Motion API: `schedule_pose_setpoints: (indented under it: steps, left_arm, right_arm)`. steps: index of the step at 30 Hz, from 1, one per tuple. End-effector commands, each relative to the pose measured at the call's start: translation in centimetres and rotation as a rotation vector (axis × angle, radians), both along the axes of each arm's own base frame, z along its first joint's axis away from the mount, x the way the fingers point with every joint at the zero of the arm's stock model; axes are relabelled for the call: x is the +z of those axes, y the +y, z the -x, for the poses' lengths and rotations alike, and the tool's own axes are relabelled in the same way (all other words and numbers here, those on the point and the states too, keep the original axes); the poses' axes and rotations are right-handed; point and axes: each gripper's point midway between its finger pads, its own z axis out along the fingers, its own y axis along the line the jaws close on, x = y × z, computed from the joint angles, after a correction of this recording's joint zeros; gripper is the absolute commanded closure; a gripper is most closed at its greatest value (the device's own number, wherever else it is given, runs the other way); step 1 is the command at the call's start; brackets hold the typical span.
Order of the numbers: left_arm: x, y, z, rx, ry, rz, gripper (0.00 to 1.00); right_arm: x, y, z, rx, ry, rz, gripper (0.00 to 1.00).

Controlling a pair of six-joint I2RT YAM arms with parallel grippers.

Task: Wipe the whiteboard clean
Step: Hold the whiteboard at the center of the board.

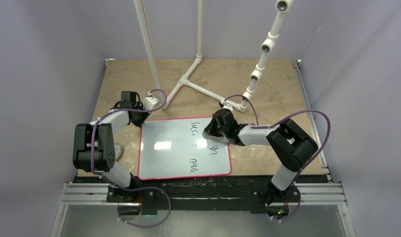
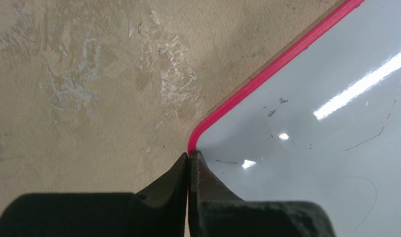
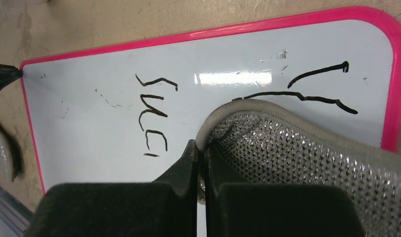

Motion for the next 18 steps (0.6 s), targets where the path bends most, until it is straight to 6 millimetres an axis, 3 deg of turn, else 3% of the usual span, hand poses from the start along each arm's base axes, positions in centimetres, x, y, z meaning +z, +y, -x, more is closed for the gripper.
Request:
schedule_pose_setpoints:
  steps: [1,5,8,10,12,13,18]
  left_arm:
    - [-5.9,1.8,9.6,0.021,0.369,-0.081,1.00]
    - [-5.7,1.8,9.6,0.022,0.367,-0.080,1.00]
    - [-5.5,1.8,9.5,0.022,0.365,-0.077,1.00]
    - [-5.4,1.7,9.5,0.023,0.367,-0.074,1.00]
    - [-5.3,1.6,9.4,0.023,0.365,-0.070,1.00]
    - [-5.3,1.6,9.4,0.022,0.365,-0.070,1.00]
    - [-5.2,1.7,9.4,0.016,0.360,-0.072,1.00]
  right_arm:
    - [-5.7,-3.6,1.5,-0.047,0.113,0.218,1.00]
    - [-4.6,3.4,-0.1,0.074,0.064,0.157,1.00]
    - [-4.1,9.6,0.1,0.182,0.040,0.168,1.00]
    - [-3.5,11.2,-0.2,0.186,0.042,0.156,1.00]
    - [-3.2,10.8,0.4,0.181,0.067,0.135,1.00]
    - [-3.3,9.6,0.4,0.156,0.066,0.149,1.00]
    - [-5.4,-1.0,1.3,-0.036,0.106,0.293,1.00]
